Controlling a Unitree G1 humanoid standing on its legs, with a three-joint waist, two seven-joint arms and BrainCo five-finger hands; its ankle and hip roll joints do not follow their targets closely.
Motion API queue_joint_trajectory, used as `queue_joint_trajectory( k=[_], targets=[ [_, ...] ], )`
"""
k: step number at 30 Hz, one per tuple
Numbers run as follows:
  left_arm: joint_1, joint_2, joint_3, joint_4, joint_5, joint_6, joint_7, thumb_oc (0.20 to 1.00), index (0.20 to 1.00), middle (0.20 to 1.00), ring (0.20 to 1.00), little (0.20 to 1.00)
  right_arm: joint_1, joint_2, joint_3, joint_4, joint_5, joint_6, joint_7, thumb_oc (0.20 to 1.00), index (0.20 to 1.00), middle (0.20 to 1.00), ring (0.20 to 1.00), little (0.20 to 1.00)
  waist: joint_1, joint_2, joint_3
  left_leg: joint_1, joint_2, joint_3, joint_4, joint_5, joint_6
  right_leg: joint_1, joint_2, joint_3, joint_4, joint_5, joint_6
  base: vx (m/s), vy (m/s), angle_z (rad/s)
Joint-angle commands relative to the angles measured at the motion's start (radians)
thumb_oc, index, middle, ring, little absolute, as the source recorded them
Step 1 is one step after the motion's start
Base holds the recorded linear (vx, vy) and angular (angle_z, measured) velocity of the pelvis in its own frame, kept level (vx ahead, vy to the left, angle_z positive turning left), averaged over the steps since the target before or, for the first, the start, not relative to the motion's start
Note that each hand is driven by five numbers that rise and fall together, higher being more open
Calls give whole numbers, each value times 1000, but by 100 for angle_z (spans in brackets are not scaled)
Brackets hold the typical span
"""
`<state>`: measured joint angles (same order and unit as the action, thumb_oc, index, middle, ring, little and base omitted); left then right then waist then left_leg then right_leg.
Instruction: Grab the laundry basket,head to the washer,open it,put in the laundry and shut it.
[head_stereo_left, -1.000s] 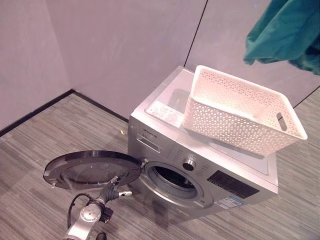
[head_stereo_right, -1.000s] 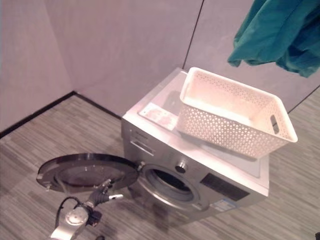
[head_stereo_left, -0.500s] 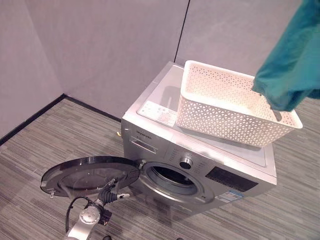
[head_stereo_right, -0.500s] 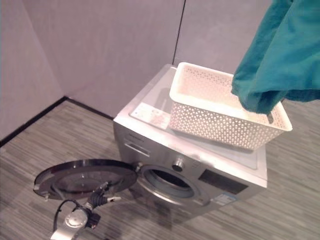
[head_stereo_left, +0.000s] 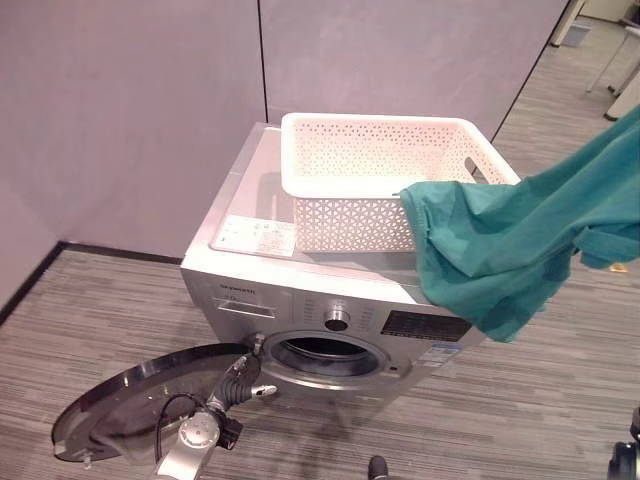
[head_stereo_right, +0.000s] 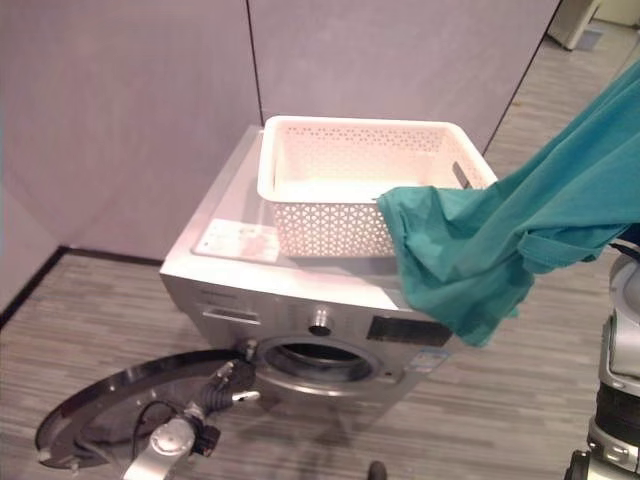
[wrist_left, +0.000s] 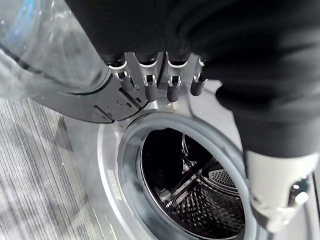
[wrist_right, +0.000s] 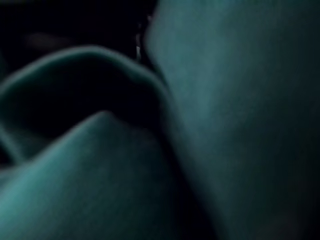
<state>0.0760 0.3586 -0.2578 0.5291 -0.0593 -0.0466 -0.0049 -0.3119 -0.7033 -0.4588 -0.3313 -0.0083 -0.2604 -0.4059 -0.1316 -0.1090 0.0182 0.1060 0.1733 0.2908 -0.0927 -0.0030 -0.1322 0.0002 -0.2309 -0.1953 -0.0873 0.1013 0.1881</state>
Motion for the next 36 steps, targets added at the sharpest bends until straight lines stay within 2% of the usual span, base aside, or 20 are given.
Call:
queue_joint_trajectory(
  k=[1,2,5,11,13,15,19,23,28,32,34,36],
  targets=[
    [-35,9,17,-12,13,-31,1,1000,1000,1000,1000,1000,65,-19,-106,-37,-45,2,22,200,200,200,200,200,-3,24,-36,51,-3,-8,153,-201,104,-38,-31,26,11,45,64,-21,41,-16],
    [-30,3,22,-16,14,-33,-3,1000,1000,1000,1000,1000,138,32,-118,-64,-44,0,50,200,200,200,200,200,-15,28,-34,55,-8,-2,149,-200,106,-43,-34,33,12,48,65,-32,43,-16],
    [-21,-2,33,-17,8,-39,-8,1000,1000,1000,1000,1000,248,88,-135,-93,-73,13,84,200,200,200,200,200,-30,29,-33,58,-9,6,155,-202,109,-49,-35,42,16,46,63,-28,15,-15],
    [-9,-18,57,-3,-3,-42,-7,1000,1000,1000,1000,1000,400,142,-281,-64,-132,40,35,200,200,200,200,200,-83,44,-40,63,-6,16,172,-217,116,-56,-25,68,15,46,63,-1,23,-13],
    [2,-26,72,13,-5,-45,-8,1000,1000,1000,1000,1000,454,147,-330,-44,-170,53,20,200,200,200,200,200,-102,51,-48,79,-10,43,179,-238,126,-68,-15,100,17,50,70,-11,33,-19],
    [5,-31,74,20,-6,-46,-6,1000,1000,1000,1000,1000,467,158,-323,-37,-164,55,25,200,200,200,200,200,-105,49,-48,85,-15,59,183,-239,130,-77,-14,118,19,58,71,-26,25,-39],
    [15,-41,76,10,-18,-52,-10,1000,1000,1000,1000,1000,519,196,-223,29,-199,97,78,200,200,200,200,200,-112,56,-36,106,-22,94,198,-262,143,-90,-13,154,29,62,74,-26,43,-48],
    [2,-53,40,19,-48,-53,-11,1000,1000,1000,1000,1000,607,275,-54,198,-197,138,130,200,200,200,200,200,-111,63,-4,98,-35,86,228,-273,154,-89,-33,154,39,66,72,-57,42,-24],
    [5,-49,29,2,-66,-51,-12,1000,1000,1000,1000,1000,665,320,45,376,-162,157,155,200,200,200,200,200,-105,67,18,86,-48,70,237,-272,159,-86,-51,136,42,69,69,-38,21,6],
    [6,-37,26,-4,-71,-49,-18,1000,1000,1000,1000,1000,663,337,167,493,-99,148,230,200,200,200,200,200,-93,67,42,71,-50,49,247,-265,153,-78,-70,107,44,70,64,-26,-11,13],
    [9,-28,12,-21,-86,-54,-31,1000,1000,1000,1000,1000,643,345,248,515,-64,140,280,200,200,200,200,200,-80,73,54,64,-53,40,248,-259,149,-72,-78,89,41,72,62,-16,-18,13],
    [9,-25,4,-32,-96,-59,-38,1000,1000,1000,1000,1000,638,345,279,522,-62,137,298,200,200,200,200,200,-75,75,57,62,-54,36,247,-257,147,-69,-82,81,40,74,61,-1,-17,9]
  ],
)
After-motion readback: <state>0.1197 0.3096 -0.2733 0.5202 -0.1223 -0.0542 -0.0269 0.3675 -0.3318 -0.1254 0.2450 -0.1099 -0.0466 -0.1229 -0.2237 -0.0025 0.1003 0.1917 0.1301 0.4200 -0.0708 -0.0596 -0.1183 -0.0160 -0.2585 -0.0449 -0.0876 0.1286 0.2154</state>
